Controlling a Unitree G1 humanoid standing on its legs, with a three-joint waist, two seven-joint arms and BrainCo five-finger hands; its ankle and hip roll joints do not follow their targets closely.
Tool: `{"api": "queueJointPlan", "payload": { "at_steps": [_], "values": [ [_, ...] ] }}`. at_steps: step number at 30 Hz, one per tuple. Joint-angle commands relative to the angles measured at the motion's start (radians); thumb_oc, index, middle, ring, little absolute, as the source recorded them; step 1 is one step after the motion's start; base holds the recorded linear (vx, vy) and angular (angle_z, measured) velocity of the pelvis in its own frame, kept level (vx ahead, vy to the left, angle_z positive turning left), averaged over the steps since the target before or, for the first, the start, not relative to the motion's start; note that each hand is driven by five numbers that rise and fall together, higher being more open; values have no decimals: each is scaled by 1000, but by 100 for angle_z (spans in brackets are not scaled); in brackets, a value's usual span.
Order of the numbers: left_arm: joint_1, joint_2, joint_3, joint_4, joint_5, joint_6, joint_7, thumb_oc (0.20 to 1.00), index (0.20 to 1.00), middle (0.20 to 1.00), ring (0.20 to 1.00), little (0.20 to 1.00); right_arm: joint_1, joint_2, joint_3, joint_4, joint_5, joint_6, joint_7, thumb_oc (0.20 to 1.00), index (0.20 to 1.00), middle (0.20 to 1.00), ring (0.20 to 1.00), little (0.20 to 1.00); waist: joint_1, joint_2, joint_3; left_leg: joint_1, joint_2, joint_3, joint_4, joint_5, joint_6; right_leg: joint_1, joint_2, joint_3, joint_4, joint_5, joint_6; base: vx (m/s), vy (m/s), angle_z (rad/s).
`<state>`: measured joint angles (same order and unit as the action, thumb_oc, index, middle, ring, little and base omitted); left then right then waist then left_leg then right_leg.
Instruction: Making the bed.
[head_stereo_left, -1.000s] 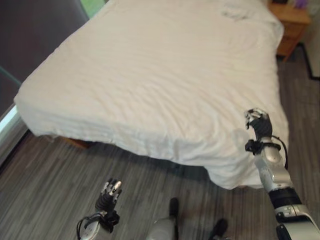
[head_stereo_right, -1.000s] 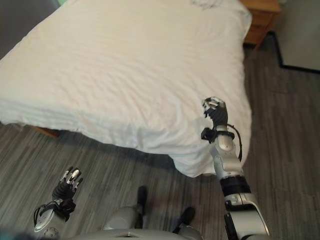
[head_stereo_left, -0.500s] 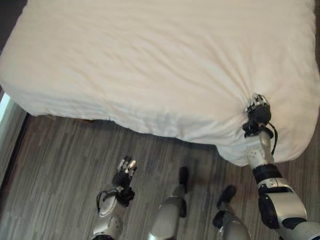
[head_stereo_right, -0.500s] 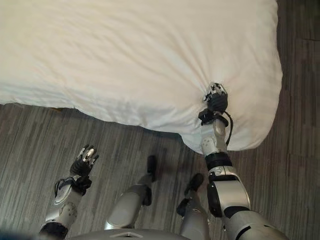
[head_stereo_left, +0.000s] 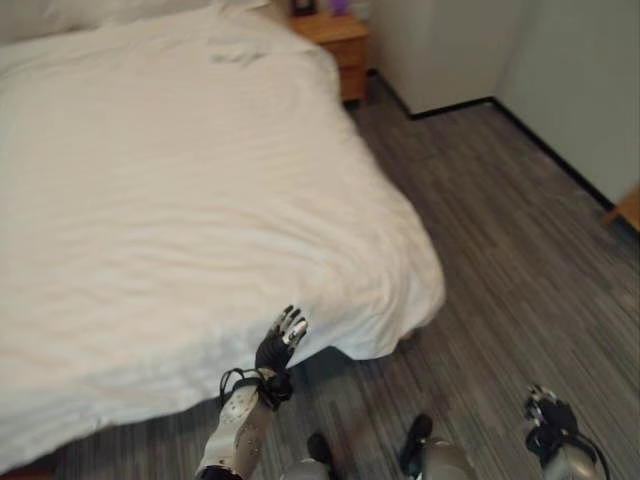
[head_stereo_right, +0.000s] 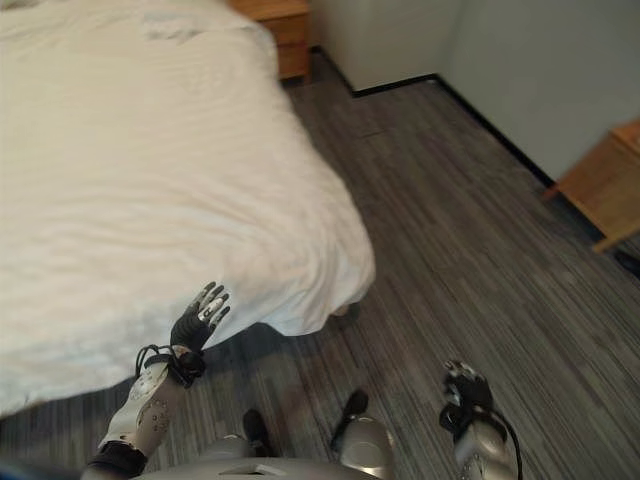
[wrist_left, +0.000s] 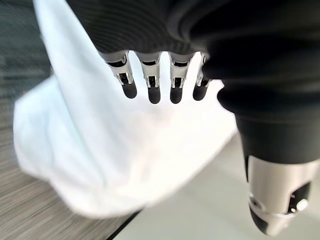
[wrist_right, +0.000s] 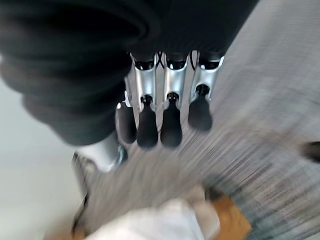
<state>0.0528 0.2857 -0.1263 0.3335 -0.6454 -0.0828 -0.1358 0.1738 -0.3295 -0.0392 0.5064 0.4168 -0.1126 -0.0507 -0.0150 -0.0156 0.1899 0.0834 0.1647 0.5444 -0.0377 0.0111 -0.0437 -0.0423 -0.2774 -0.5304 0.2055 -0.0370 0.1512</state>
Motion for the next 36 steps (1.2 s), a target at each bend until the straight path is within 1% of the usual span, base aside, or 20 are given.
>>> {"api": "queueJointPlan", "payload": {
  "at_steps": [1,5,8,9,10,11,12,13,15,18,20,23,25,26,28,30,31,32,34,36],
  "values": [
    [38,13,4,-104,23,-25,-11,1000,1000,1000,1000,1000,-82,-35,24,-141,-226,-18,5,1000,1000,1000,1000,1000,56,5,-23,-30,19,25,-50,54,-29,102,-34,-35,-124,143,35,-20,-254,-67],
    [47,23,-4,-201,27,-46,-5,1000,1000,1000,1000,1000,-61,-49,66,-240,-298,-24,16,1000,1000,1000,1000,1000,52,20,-52,-13,69,47,-50,121,-73,138,42,10,-254,99,8,3,-312,-62],
    [49,14,0,-235,25,-56,8,1000,1000,1000,1000,1000,-55,-67,82,-288,-336,-28,21,1000,1000,1000,1000,1000,50,32,-57,12,97,60,-43,136,-93,149,77,42,-288,84,-9,88,-339,-40],
    [37,18,-9,-263,35,-76,28,1000,1000,1000,1000,1000,-71,-89,108,-318,-344,-41,21,1000,1000,1000,1000,1000,63,38,-31,-20,143,9,112,177,-116,159,114,97,-293,38,-35,98,-294,-45],
    [36,17,-9,-263,35,-76,29,1000,1000,1000,1000,1000,-72,-89,108,-318,-344,-41,21,1000,1000,1000,1000,1000,64,40,-30,-25,151,8,123,173,-119,158,118,98,-293,37,-38,121,-477,-90],
    [32,10,-20,-276,41,-95,52,1000,1000,1000,1000,1000,-73,-120,126,-367,-356,-44,27,1000,1000,1000,1000,1000,93,31,8,-108,134,-181,306,179,-99,164,129,150,-293,19,-68,47,-304,-137],
    [31,1,-29,-269,47,-104,67,1000,1000,1000,1000,1000,-70,-129,133,-373,-359,-46,27,1000,1000,1000,1000,1000,103,23,23,-149,100,-280,404,146,-80,171,134,172,-293,16,-80,31,-371,-183],
    [27,-5,-42,-270,47,-105,72,1000,1000,1000,1000,1000,-68,-134,137,-384,-363,-45,30,1000,1000,1000,1000,1000,112,10,37,-197,61,-329,471,130,-50,170,130,184,-293,29,-92,58,-247,-156],
    [33,-13,-62,-271,47,-103,71,1000,1000,1000,1000,1000,-69,-141,152,-395,-383,-45,29,1000,1000,1000,1000,1000,136,-2,55,-276,-31,-399,522,65,-29,183,140,225,-293,19,-99,136,-170,-147],
    [38,-23,-83,-256,49,-98,69,1000,1000,1000,1000,1000,-85,-153,185,-397,-406,-53,25,1000,1000,1000,1000,1000,166,5,53,-340,-118,-396,359,31,-2,200,166,270,-293,-16,-86,272,-29,-107],
    [33,-30,-101,-246,50,-94,77,1000,1000,1000,1000,1000,-110,-162,205,-387,-420,-54,11,1000,1000,1000,1000,1000,187,26,38,-354,-136,-389,149,131,-28,229,195,289,-293,-47,-76,370,51,-98],
    [29,-39,-106,-245,43,-93,83,1000,1000,1000,1000,1000,-126,-163,205,-398,-434,-48,5,1000,1000,1000,1000,1000,205,29,28,-377,-143,-406,27,170,-43,263,203,308,-293,-69,-64,386,45,-16],
    [42,-30,-103,-259,49,-89,87,1000,1000,1000,1000,1000,-120,-157,210,-420,-476,-51,12,1000,1000,1000,1000,1000,215,6,-18,-330,-169,-456,-10,174,10,320,210,335,-277,-112,-56,776,122,-32],
    [39,-21,-110,-257,55,-89,90,1000,1000,1000,1000,1000,-115,-147,209,-418,-481,-56,1,1000,1000,1000,1000,1000,214,-24,-23,-311,-183,-446,-5,163,30,326,194,337,-212,-114,-44,741,139,-69],
    [17,-3,-120,-244,81,-87,108,1000,1000,1000,1000,1000,-132,-125,224,-417,-479,-52,4,1000,1000,1000,1000,1000,202,-47,-12,-245,-196,-425,-25,129,53,258,166,347,-20,-30,4,419,123,-70],
    [-15,28,-121,-248,93,-90,126,1000,1000,1000,1000,1000,-168,-118,237,-416,-481,-45,3,1000,1000,1000,1000,1000,177,-32,3,-182,-188,-422,-49,97,75,111,132,344,229,127,61,282,132,27],
    [-16,27,-121,-248,93,-90,126,1000,1000,1000,1000,1000,-169,-118,237,-416,-481,-45,3,1000,1000,1000,1000,1000,179,-30,1,-186,-185,-421,-50,98,75,106,135,346,228,130,60,362,138,25],
    [-32,45,-117,-250,92,-93,137,1000,1000,1000,1000,1000,-181,-112,239,-427,-481,-45,-2,1000,1000,1000,1000,1000,148,3,13,-144,-158,-427,-50,63,78,-13,109,309,336,136,43,357,92,17],
    [-37,47,-113,-252,90,-95,138,1000,1000,1000,1000,1000,-180,-110,237,-436,-479,-42,0,1000,1000,1000,1000,1000,135,11,20,-129,-155,-435,-50,53,76,-47,98,289,314,115,30,376,28,38],
    [-49,51,-110,-245,91,-97,141,1000,1000,1000,1000,1000,-183,-103,234,-444,-461,-41,1,1000,1000,1000,1000,1000,86,19,40,-56,-150,-451,-50,-5,52,-120,136,266,103,58,-6,549,-133,45]
  ]
}}
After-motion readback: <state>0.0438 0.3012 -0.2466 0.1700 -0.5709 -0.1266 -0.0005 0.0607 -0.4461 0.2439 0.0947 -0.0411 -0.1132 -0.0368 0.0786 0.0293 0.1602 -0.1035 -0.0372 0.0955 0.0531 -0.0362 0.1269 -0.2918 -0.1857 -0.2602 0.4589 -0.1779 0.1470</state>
